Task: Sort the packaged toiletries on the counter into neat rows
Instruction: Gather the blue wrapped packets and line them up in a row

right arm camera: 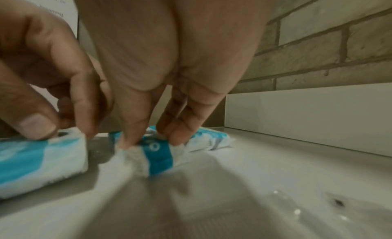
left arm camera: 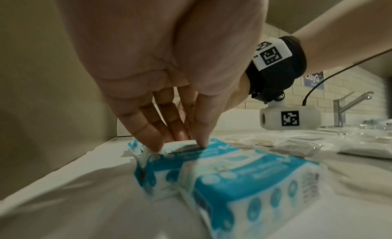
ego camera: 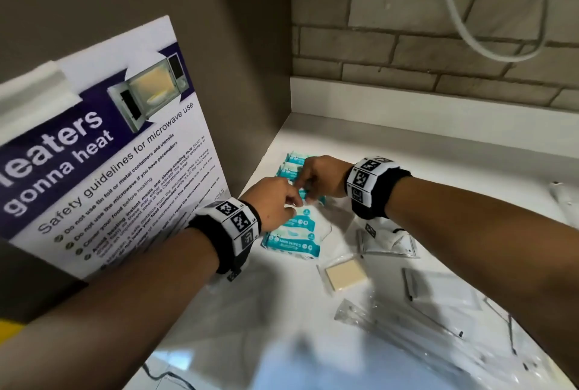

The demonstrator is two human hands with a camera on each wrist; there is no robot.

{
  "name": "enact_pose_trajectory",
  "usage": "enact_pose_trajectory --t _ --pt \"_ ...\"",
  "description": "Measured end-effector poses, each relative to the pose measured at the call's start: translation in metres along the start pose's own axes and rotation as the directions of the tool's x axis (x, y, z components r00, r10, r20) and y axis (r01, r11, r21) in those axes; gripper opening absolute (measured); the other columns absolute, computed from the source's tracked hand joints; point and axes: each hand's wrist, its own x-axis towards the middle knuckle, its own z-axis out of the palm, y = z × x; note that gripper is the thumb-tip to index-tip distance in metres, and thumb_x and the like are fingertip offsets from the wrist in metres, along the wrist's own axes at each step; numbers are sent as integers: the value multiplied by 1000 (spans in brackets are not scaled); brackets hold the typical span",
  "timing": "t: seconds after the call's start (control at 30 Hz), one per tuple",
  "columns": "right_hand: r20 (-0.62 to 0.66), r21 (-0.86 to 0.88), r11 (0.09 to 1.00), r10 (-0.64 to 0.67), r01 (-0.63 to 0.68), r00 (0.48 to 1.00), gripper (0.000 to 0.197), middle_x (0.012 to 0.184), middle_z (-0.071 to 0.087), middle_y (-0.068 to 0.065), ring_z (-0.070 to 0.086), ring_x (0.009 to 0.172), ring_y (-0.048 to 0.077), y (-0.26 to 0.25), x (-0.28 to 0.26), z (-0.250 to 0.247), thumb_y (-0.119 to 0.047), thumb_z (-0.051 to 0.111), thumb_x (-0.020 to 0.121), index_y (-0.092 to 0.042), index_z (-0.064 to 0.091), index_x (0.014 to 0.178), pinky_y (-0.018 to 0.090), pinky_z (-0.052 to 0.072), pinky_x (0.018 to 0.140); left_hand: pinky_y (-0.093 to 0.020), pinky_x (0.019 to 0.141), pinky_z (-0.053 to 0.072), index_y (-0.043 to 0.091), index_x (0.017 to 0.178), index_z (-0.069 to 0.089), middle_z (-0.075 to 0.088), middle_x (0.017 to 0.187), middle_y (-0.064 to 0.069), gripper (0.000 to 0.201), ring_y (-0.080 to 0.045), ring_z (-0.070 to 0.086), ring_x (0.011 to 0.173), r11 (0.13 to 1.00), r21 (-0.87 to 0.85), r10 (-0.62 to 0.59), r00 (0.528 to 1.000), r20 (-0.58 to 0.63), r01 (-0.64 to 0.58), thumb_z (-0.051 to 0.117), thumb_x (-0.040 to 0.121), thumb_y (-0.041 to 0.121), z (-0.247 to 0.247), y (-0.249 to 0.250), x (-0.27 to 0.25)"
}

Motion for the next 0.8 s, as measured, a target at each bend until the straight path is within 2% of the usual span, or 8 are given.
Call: enact_pose_trajectory --t 0.07,0.17,0.3,0.37,0.5,0.6,0.7,0.8 --pt "-43 -17 1000 -1 0 999 38 86 57 -7 50 80 12 -3 7 3 -17 77 79 -18 72 117 20 36 73 -20 95 44 20 111 73 65 118 0 23 -13 63 103 1000 3 -11 1000 1 11 68 88 16 2 -1 -1" --pt "-48 5 1000 26 -26 999 37 94 69 -2 53 80 12 -7 16 5 -18 77 79 -19 72 116 21 39 75 -21 93 43 21 111 72 64 119 0 22 -15 62 105 999 37 -14 1000 -14 15 67 89 20 2 0 -3" --pt "-27 26 999 44 -44 999 37 106 73 -1 55 84 11 -7 22 1 -19 76 79 -21 72 116 21 41 79 -28 97 43 26 115 70 60 124 1 43 -18 54 114 997 80 -3 998 69 -3 70 80 52 2 1 -7" --pt "-72 108 992 67 -59 995 36 108 71 0 56 86 10 -3 20 -3 -22 76 80 -19 72 115 19 39 78 -31 100 41 27 117 67 53 127 1 51 -18 49 119 996 87 -30 995 92 22 70 77 58 5 -1 -8" --pt "-240 146 977 186 -154 953 35 124 65 7 61 107 23 11 24 -11 -21 67 87 -14 68 122 21 42 84 -34 102 43 19 124 59 47 130 -4 48 -20 54 115 981 12 -191 979 -75 192 65 86 48 8 -8 4" --pt "-245 83 963 270 -258 931 42 131 59 12 56 117 31 27 30 -11 -25 63 90 -13 61 131 31 44 96 -37 107 40 14 140 46 44 138 -10 54 -27 52 123 964 -17 -265 959 -103 265 57 94 39 4 -7 19" --pt "-182 36 965 262 -259 948 40 125 61 15 57 113 33 33 32 -6 -28 60 92 -11 61 127 31 44 92 -33 108 38 12 144 42 44 141 -13 54 -27 52 124 962 -43 -274 957 -99 271 56 96 31 -1 -6 35" --pt "-160 31 968 249 -247 955 35 119 62 15 60 106 32 34 34 -1 -27 59 91 -12 64 123 28 44 86 -32 104 43 8 138 51 55 137 -10 50 -25 56 121 951 -76 -303 951 -62 298 61 94 30 -4 -6 47"
